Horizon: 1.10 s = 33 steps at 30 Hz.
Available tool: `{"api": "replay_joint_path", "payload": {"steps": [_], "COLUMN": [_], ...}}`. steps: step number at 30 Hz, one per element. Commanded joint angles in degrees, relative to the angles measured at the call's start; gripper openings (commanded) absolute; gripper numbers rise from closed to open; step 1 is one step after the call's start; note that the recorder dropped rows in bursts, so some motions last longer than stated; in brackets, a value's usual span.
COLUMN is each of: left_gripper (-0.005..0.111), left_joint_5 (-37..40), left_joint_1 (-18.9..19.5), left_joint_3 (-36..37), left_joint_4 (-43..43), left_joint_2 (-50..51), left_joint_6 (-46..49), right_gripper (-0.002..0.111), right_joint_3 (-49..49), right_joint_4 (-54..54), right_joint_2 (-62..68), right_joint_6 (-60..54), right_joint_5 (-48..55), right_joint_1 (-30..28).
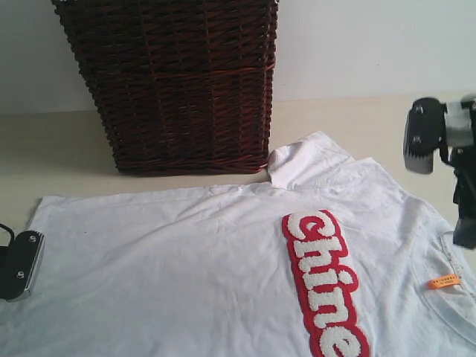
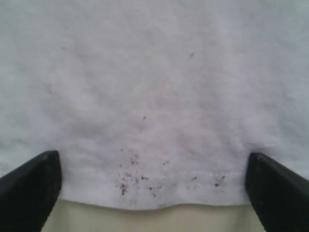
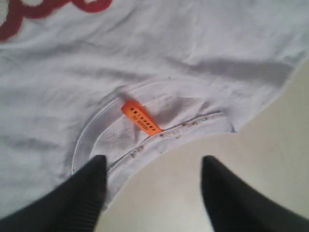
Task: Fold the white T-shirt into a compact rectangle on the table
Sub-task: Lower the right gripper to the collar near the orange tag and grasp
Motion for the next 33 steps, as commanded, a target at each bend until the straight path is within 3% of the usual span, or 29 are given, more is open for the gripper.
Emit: {"api": "replay_joint_path", "payload": {"steps": [1,5,8,18,22,25,33], "left_gripper": [0.105,0.105,0.105,0.105,0.105,0.105,0.105], "left_joint_5": [-3.17,-3.17,-3.17,-2.43,-2.77,-6.27,-3.98], "left_joint_1": [0.22,0.22,0.22,0.22,0.22,0.22,0.22], "left_joint_3": [0.69,0.69,0.69,0.69,0.69,0.69,0.69], "left_joint_4": [-1.36,-1.36,-1.36,-1.84,-3.25,-3.25,-3.25], "left_joint_2": [0.93,0.93,0.93,0.93,0.93,0.93,1.15], "left_joint_6": [-1.24,-1.24,-1.24,-1.24,-0.61,-0.61,-0.61], "right_gripper": [0.088,0.089,0.089,0.089,0.089,0.089,0.089], "right_joint_3": [6.87,7.25,7.35,7.35,7.35,7.35,7.35], "right_joint_4": [-4.54,-4.86,-4.86,-11.48,-6.21,-5.45,-4.04], "right_joint_2": [-0.25,-0.37,-0.10,9.60,15.75,17.92,22.11], "right_joint_6": [-1.43,-10.77,-16.74,-19.40,-20.28,-20.57,-22.55], "right_joint_5": [-16.43,-21.08,-15.45,-9.97,-12.47,-19.19,-18.57], "right_joint_1": [0.15,0.15,0.15,-1.22,-6.35,-6.47,-6.47]}}
